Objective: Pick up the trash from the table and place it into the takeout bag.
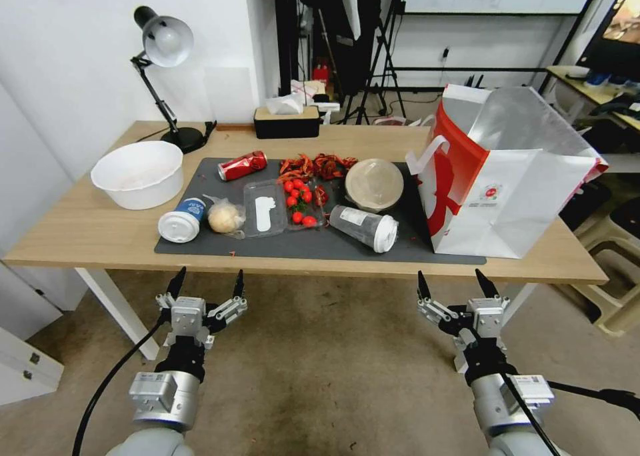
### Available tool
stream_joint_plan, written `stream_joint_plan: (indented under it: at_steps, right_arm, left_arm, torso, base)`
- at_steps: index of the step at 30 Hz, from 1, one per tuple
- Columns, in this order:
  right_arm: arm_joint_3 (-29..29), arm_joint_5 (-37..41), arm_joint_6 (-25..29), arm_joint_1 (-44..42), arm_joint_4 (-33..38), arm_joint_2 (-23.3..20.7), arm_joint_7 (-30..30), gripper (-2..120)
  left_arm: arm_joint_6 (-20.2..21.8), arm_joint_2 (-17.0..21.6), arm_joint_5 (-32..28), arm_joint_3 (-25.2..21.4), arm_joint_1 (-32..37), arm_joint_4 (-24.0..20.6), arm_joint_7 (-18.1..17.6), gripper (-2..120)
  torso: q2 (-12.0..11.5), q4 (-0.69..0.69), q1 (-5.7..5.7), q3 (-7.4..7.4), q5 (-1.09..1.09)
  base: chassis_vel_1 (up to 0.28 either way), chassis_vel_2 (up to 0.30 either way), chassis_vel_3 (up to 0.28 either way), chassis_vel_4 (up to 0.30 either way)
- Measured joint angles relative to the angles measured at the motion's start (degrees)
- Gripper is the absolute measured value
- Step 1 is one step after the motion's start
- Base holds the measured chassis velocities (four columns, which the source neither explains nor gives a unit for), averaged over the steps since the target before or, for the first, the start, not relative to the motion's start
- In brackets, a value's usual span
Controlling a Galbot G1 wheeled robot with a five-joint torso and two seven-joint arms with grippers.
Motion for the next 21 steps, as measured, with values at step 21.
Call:
stream_joint_plan:
  at_steps: [21]
  right_arm:
    - [2.8, 19.6, -11.4, 12.3, 4.8, -8.0, 6.8, 100]
  left_arm:
    - [12.2, -0.6, -8.3, 6.4, -12.4, -1.1, -0.5, 100]
  torso:
    - [0.0, 0.01, 0.01, 0.00, 0.00]
  base:
    - [0.000, 0.000, 0.000, 0.000]
